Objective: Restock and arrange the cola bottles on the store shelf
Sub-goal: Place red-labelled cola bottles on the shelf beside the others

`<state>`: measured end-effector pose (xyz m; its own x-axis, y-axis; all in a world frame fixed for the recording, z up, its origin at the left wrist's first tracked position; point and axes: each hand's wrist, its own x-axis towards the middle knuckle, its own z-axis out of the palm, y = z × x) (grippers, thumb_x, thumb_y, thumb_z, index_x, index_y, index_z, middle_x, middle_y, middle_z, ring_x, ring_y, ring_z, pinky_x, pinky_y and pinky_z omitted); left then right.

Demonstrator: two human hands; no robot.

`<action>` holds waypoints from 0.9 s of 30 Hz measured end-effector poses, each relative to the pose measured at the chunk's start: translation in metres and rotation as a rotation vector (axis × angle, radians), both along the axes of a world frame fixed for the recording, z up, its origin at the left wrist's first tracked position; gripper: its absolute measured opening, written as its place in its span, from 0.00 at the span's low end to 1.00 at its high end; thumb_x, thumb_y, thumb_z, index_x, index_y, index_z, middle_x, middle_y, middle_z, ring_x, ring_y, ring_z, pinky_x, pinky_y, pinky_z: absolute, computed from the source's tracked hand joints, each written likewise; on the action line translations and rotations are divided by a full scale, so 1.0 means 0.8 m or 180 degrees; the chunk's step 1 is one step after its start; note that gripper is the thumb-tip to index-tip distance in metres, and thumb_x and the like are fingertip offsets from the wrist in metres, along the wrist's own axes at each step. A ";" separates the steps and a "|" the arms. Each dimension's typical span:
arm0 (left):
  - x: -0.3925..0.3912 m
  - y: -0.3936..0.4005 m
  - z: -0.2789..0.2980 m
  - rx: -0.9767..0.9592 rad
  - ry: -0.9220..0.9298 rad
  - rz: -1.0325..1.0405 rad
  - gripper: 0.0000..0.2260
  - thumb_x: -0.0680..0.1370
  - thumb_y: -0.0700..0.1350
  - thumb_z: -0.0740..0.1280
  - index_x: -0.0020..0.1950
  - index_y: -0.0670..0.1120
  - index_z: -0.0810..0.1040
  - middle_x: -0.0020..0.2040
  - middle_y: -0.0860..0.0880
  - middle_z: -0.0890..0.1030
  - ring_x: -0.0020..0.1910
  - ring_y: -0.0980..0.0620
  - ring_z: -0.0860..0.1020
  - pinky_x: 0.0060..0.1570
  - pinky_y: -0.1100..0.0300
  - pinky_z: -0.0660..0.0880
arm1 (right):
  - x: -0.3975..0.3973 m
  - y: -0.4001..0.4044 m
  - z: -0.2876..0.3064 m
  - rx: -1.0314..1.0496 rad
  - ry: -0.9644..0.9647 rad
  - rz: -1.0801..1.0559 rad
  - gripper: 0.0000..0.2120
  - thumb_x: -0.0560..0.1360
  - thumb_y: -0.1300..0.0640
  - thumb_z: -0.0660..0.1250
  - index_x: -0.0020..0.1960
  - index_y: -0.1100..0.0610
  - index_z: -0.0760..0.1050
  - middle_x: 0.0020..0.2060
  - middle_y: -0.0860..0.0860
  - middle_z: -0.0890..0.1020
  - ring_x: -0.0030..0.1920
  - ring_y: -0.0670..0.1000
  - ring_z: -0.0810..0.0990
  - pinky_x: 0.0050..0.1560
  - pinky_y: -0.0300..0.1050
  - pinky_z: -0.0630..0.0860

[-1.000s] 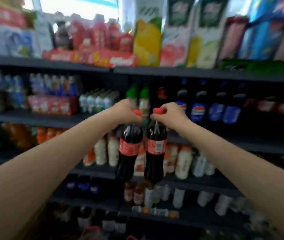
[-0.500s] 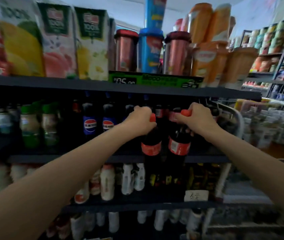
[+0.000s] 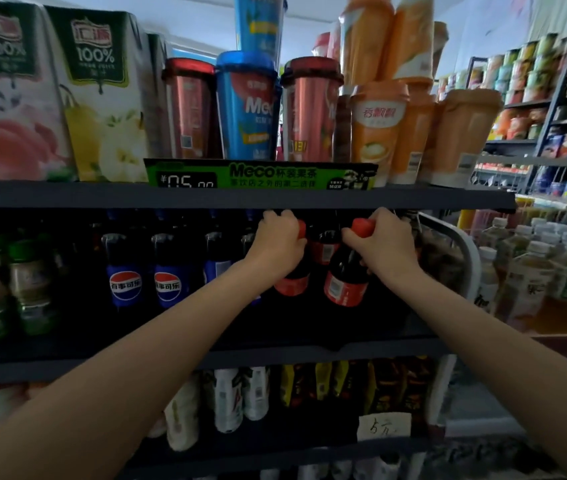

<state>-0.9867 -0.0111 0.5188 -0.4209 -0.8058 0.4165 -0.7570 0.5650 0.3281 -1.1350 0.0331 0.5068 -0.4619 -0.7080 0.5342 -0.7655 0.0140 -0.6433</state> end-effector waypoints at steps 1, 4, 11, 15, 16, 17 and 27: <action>-0.004 -0.003 -0.001 -0.0016 -0.0002 -0.0020 0.16 0.79 0.44 0.61 0.63 0.37 0.65 0.62 0.35 0.67 0.58 0.37 0.73 0.56 0.53 0.70 | 0.002 -0.004 0.001 0.0069 0.0061 -0.0076 0.16 0.73 0.50 0.69 0.46 0.60 0.67 0.41 0.55 0.76 0.41 0.54 0.76 0.38 0.49 0.72; -0.016 -0.008 -0.010 -0.0073 0.0017 -0.0097 0.18 0.80 0.44 0.60 0.65 0.36 0.63 0.63 0.34 0.66 0.57 0.36 0.74 0.56 0.52 0.71 | 0.008 -0.013 -0.006 0.0044 0.0095 -0.0091 0.15 0.74 0.50 0.67 0.49 0.60 0.67 0.42 0.52 0.74 0.43 0.53 0.73 0.42 0.47 0.71; -0.023 -0.035 -0.011 0.0040 0.0405 -0.0068 0.15 0.80 0.47 0.60 0.57 0.36 0.70 0.53 0.37 0.79 0.50 0.38 0.79 0.44 0.55 0.73 | 0.000 -0.030 -0.024 0.0135 0.0105 -0.0026 0.17 0.71 0.46 0.69 0.50 0.58 0.71 0.47 0.55 0.80 0.51 0.58 0.79 0.46 0.48 0.75; -0.035 -0.046 -0.013 0.0092 0.0546 -0.0012 0.16 0.80 0.48 0.59 0.56 0.34 0.71 0.51 0.36 0.80 0.50 0.39 0.79 0.46 0.54 0.74 | -0.008 -0.034 -0.041 0.0476 -0.0029 0.0270 0.26 0.68 0.43 0.72 0.59 0.55 0.69 0.55 0.52 0.79 0.56 0.55 0.78 0.45 0.43 0.72; -0.039 -0.049 -0.014 0.0059 0.0521 0.0047 0.17 0.80 0.49 0.58 0.56 0.34 0.72 0.52 0.36 0.80 0.52 0.39 0.78 0.48 0.53 0.73 | -0.010 -0.035 -0.045 0.0585 -0.0012 0.0301 0.30 0.67 0.42 0.73 0.62 0.54 0.67 0.56 0.51 0.79 0.57 0.55 0.78 0.46 0.44 0.73; -0.042 -0.053 -0.014 0.0028 0.0502 0.0106 0.18 0.81 0.49 0.58 0.56 0.33 0.72 0.53 0.36 0.79 0.53 0.39 0.77 0.49 0.53 0.73 | -0.011 -0.036 -0.047 0.0670 0.0009 0.0327 0.33 0.65 0.42 0.74 0.63 0.54 0.65 0.57 0.51 0.78 0.57 0.55 0.78 0.48 0.45 0.75; -0.057 -0.085 -0.028 0.0007 0.0044 0.0418 0.19 0.81 0.48 0.56 0.66 0.36 0.63 0.59 0.37 0.76 0.57 0.38 0.76 0.50 0.51 0.72 | -0.007 -0.065 -0.071 0.0397 -0.0228 0.0520 0.38 0.63 0.43 0.76 0.65 0.55 0.63 0.56 0.53 0.79 0.54 0.56 0.79 0.47 0.55 0.80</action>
<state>-1.0320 -0.0790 0.4966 -0.3059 -0.8546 0.4197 -0.8199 0.4606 0.3402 -1.1409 -0.0191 0.4503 -0.3692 -0.8351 0.4078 -0.7165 -0.0237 -0.6972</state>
